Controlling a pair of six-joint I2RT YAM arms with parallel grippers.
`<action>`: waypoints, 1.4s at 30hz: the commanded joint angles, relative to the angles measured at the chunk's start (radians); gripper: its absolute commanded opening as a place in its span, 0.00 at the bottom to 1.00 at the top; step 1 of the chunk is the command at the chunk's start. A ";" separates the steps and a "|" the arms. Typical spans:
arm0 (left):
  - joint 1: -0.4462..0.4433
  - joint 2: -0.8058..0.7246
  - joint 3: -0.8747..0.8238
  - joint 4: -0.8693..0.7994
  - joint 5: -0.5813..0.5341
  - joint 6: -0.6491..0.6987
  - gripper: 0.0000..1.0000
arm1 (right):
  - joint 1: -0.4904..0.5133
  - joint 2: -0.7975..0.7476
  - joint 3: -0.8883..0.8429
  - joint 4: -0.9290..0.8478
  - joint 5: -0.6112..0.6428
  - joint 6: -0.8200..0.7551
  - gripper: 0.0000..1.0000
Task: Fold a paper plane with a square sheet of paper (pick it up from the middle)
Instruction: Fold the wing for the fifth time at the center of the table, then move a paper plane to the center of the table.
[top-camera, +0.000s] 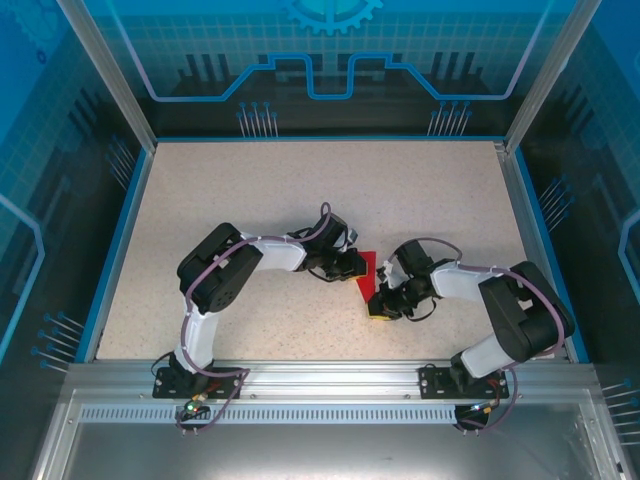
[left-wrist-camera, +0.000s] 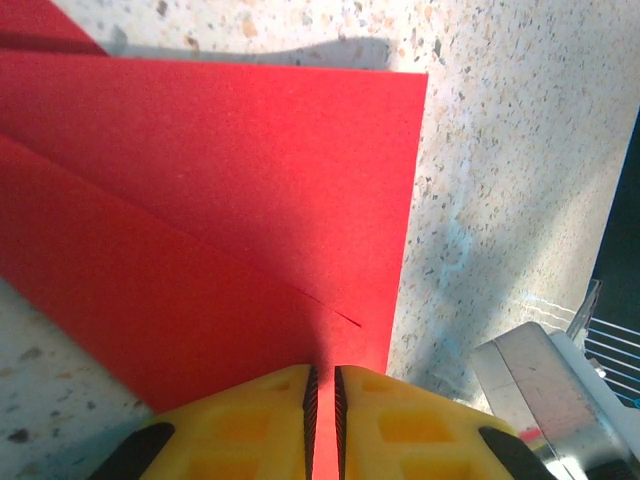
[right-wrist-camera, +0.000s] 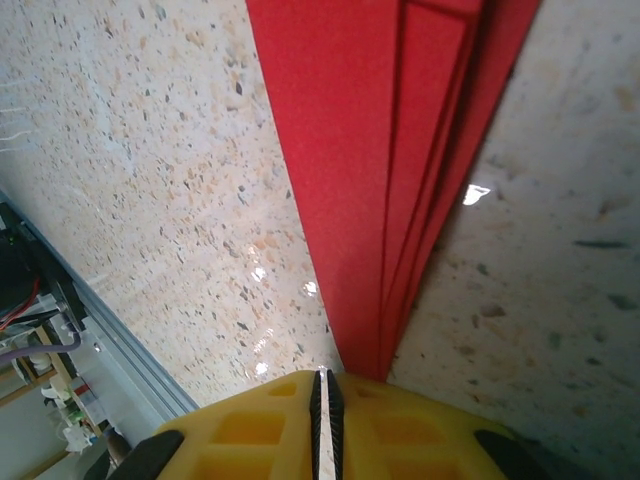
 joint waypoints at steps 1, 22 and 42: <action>-0.004 0.038 0.006 -0.075 -0.031 0.005 0.17 | 0.014 -0.006 -0.017 -0.055 0.040 -0.006 0.14; -0.063 -0.193 0.163 -0.462 -0.306 0.111 0.55 | -0.312 -0.321 0.012 -0.188 0.179 0.004 0.25; -0.116 -0.034 0.335 -0.628 -0.374 0.055 0.64 | -0.247 -0.269 0.026 -0.103 0.087 0.008 0.30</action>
